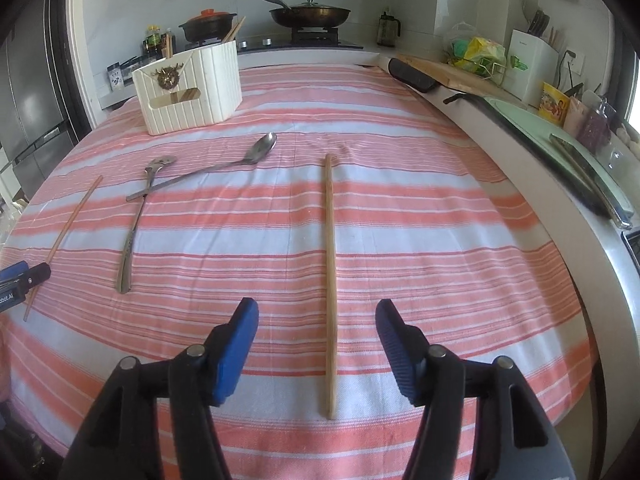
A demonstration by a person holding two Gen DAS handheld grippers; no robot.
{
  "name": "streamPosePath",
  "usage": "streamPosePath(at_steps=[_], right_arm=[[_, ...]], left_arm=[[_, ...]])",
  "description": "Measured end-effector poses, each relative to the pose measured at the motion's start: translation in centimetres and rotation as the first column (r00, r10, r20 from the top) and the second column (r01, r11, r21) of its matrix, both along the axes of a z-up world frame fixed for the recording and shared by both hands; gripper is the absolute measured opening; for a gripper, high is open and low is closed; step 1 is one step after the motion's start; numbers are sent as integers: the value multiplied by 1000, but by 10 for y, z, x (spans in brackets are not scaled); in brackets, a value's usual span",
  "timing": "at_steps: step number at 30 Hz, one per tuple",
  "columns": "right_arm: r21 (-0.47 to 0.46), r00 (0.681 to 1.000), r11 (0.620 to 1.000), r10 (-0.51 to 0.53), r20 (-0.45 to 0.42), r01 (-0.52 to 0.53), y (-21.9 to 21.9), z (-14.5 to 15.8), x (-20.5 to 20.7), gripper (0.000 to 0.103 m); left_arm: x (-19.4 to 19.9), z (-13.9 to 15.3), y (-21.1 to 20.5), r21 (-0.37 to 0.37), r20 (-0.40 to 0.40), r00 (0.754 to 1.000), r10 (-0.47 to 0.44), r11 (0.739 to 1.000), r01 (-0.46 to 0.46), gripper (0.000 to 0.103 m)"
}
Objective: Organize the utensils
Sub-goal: 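Move the right tool down toward the next wooden chopstick, then close the right gripper on the wooden chopstick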
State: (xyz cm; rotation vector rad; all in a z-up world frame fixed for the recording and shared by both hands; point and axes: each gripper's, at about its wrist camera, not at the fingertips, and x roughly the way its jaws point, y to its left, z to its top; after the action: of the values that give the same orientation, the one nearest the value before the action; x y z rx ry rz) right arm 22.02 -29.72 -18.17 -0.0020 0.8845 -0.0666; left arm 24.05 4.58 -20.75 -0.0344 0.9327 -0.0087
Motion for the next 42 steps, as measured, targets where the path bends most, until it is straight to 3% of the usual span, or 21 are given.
streamPosePath(at_steps=[7, 17, 21, 26, 32, 42], right_arm=[[10, 999, 1000, -10, -42, 10, -1, -19, 11, 63], [13, 1000, 1000, 0, -12, 0, -1, -21, 10, 68], [48, 997, 999, 17, -79, -13, -5, -13, 13, 68], [70, 995, 995, 80, -67, -75, -9, 19, 14, 68], [99, 987, 988, 129, -90, -120, -19, 34, 44, 68], [143, 954, 981, 165, -251, -133, -23, 3, 111, 68]], left_arm=[[-1, -1, -5, 11, 8, 1000, -22, 1000, 22, 90], [-2, 0, -4, -9, 13, 999, -38, 999, 38, 93], [-7, 12, 0, -20, 31, 997, -65, 998, 66, 93], [6, 33, 8, -77, 38, 993, -113, 990, 116, 93], [43, 38, 9, -59, -20, 985, -169, 984, 168, 93], [97, 18, 8, -76, -161, 963, -217, 975, 207, 89]])
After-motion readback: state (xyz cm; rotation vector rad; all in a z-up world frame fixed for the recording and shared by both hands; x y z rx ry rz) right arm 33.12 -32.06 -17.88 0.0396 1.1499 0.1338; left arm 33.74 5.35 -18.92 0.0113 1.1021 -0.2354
